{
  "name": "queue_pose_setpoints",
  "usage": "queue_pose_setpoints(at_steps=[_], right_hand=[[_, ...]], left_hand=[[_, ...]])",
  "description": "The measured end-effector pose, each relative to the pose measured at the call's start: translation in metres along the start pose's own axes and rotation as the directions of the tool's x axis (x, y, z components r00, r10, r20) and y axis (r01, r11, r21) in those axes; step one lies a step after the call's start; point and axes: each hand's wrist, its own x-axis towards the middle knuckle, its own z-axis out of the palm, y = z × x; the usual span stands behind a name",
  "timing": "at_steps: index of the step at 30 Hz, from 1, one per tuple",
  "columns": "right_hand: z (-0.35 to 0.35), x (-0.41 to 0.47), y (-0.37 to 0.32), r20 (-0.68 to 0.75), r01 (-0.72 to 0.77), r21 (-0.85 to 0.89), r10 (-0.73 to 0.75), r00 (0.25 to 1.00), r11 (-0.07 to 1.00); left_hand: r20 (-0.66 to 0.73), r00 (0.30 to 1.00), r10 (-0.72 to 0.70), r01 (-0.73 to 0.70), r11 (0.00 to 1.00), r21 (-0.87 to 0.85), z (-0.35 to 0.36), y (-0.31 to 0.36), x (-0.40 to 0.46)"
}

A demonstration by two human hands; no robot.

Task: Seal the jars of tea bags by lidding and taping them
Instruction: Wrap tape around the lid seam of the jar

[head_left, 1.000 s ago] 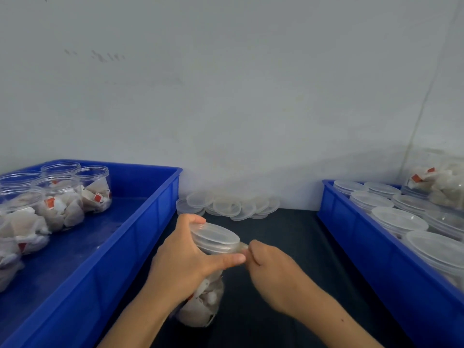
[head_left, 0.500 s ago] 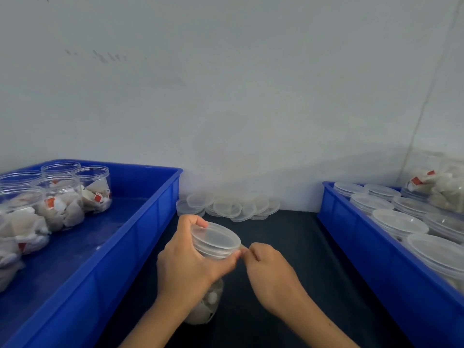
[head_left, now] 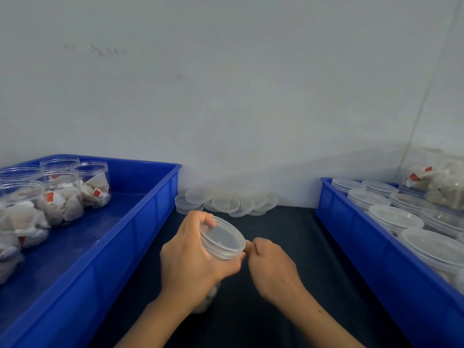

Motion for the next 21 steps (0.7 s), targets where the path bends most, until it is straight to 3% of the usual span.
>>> queue_pose_setpoints(at_steps=[4,7,10,17,21], right_hand=[[0.006,0.007,0.004,-0.006,-0.018,-0.027,0.018,1.0,0.999],[-0.006,0.023,0.019,-0.075,-0.054,-0.125,0.045,0.996,0.991],[-0.014,0.035,0.043,-0.161,-0.106,-0.026,0.1,0.982,0.994],[0.016,0.032,0.055,-0.267,0.027,-0.223,-0.087,0.96,0.975],[0.032,0.026,0.052,-0.251,0.152,-0.284,-0.226,0.941,0.947]], left_hand=[[0.023,1.0,0.015,-0.014,1.0,-0.019,-0.004,0.006,0.001],[0.124,0.992,0.007,0.016,0.982,-0.189,-0.007,0.012,-0.018],[0.168,0.986,0.013,0.025,0.974,-0.224,-0.008,0.013,-0.022],[0.111,0.989,-0.096,0.123,0.953,-0.276,-0.002,-0.002,-0.004],[0.1,0.989,-0.104,0.129,0.951,-0.282,-0.001,-0.005,0.0]])
